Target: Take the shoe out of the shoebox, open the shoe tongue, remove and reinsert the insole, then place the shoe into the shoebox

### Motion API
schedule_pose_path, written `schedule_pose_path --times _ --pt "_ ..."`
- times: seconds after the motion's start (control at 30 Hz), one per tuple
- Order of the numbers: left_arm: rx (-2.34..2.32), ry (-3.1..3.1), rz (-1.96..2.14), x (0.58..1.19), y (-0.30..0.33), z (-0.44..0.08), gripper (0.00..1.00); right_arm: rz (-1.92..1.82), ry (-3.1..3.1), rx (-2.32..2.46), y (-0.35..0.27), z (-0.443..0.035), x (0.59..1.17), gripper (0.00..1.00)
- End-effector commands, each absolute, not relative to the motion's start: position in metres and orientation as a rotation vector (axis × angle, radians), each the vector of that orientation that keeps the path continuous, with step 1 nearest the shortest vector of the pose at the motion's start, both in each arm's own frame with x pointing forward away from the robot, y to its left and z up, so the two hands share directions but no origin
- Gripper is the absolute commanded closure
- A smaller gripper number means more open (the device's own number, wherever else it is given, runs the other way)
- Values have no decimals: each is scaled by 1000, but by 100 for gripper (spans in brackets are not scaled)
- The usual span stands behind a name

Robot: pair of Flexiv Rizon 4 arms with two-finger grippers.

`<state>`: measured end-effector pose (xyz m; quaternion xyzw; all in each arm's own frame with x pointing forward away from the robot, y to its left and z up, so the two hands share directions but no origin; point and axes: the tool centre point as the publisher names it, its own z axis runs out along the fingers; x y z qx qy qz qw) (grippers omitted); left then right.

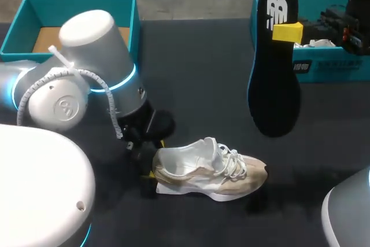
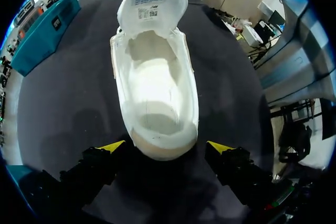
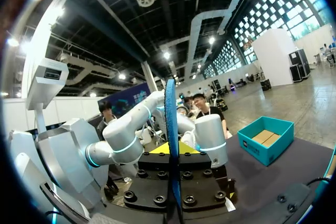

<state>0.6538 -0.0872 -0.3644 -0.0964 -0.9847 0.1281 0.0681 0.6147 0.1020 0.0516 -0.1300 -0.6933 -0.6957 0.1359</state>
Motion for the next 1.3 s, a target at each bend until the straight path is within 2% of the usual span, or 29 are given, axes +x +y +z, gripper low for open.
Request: schedule_pose_path --times 0.03,0.8,1.3 --pt "-294 -2978 324 653 -89 -363 0 -2011 -2009 -377 104 51 616 100" --pt "-252 -3006 162 644 -99 -365 0 -2011 -2009 -377 104 51 616 100" --pt "-277 -3047 263 660 -119 -330 0 -2011 -2009 -377 104 51 616 100"
